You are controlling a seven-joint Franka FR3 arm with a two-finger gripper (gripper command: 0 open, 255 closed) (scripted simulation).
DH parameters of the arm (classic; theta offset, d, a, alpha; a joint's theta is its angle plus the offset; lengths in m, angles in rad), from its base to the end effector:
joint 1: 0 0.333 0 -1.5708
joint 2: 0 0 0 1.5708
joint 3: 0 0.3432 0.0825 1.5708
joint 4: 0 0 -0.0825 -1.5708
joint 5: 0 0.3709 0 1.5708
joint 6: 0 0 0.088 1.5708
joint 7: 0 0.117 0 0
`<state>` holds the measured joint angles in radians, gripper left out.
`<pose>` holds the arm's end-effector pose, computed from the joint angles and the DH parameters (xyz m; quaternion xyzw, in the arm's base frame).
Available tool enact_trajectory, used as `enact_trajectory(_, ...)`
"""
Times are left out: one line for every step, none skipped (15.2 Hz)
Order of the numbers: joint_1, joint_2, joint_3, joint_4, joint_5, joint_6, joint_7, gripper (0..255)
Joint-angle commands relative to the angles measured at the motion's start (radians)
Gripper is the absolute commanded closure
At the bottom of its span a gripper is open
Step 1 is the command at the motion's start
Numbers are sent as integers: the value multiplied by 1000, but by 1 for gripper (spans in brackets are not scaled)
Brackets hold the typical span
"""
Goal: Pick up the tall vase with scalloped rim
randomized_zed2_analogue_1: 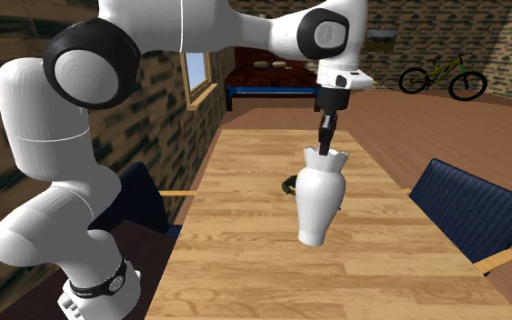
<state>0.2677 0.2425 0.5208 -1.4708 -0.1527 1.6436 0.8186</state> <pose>0.4701 0.3976 0.5693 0.9996 -0.0133 -0.0016 0.0247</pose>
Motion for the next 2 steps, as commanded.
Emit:
enact_trajectory(1, -2, 1, 13, 1, -14, -1, 255)
enact_trajectory(1, -2, 1, 13, 1, -14, -1, 255)
